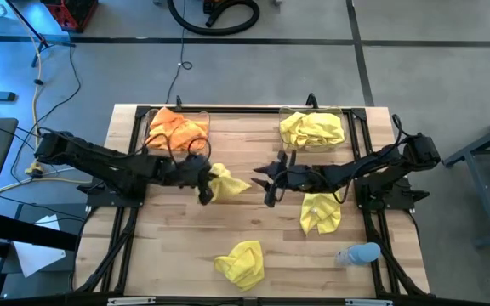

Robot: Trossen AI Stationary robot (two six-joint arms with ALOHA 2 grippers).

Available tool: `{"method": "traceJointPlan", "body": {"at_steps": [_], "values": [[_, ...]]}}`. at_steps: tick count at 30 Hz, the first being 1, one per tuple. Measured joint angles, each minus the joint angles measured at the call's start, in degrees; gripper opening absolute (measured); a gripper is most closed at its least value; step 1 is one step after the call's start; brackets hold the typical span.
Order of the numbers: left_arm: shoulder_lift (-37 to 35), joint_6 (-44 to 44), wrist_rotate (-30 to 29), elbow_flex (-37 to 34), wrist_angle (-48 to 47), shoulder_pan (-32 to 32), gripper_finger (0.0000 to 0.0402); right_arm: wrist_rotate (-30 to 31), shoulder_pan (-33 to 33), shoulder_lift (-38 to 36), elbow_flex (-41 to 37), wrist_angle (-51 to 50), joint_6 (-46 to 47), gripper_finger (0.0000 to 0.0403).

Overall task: Sort microfiber towel by color & place in baskets
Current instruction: Put the top left yellow microfiber cloth into the right transparent bin

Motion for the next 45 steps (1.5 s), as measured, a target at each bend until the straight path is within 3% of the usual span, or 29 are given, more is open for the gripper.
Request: {"method": "traceJointPlan", "body": {"at_steps": [4,9,16,23,35,45], "values": [[2.03,5.97,0.86,6.2,-0.5,2.97,0.0001,-1.88,0.02,0.0,0.0,7.39,-7.19,0.0148],[7.09,10.28,1.78,13.05,-0.62,6.33,0.0001,-4.17,0.02,-0.01,0.27,12.81,-13.94,0.0192],[16.32,15.98,8.62,24.18,-0.62,8.73,0.0,-0.12,0.0,-0.02,4.51,8.04,-20.01,0.0252],[22.2,20.77,9.6,33.48,-4.64,9.16,0.0,6.65,0.09,-0.37,6.51,-0.32,-20.42,0.0259],[21.98,20.26,8.84,35.91,-9.96,11.78,0.0,19.79,1.55,-0.59,8.0,-4.69,-25.58,0.0259],[22.01,21.19,11.79,35.72,-4.92,11.83,0.0,16.52,0.27,-0.48,8.02,-6.88,-21.11,0.0259]]}}
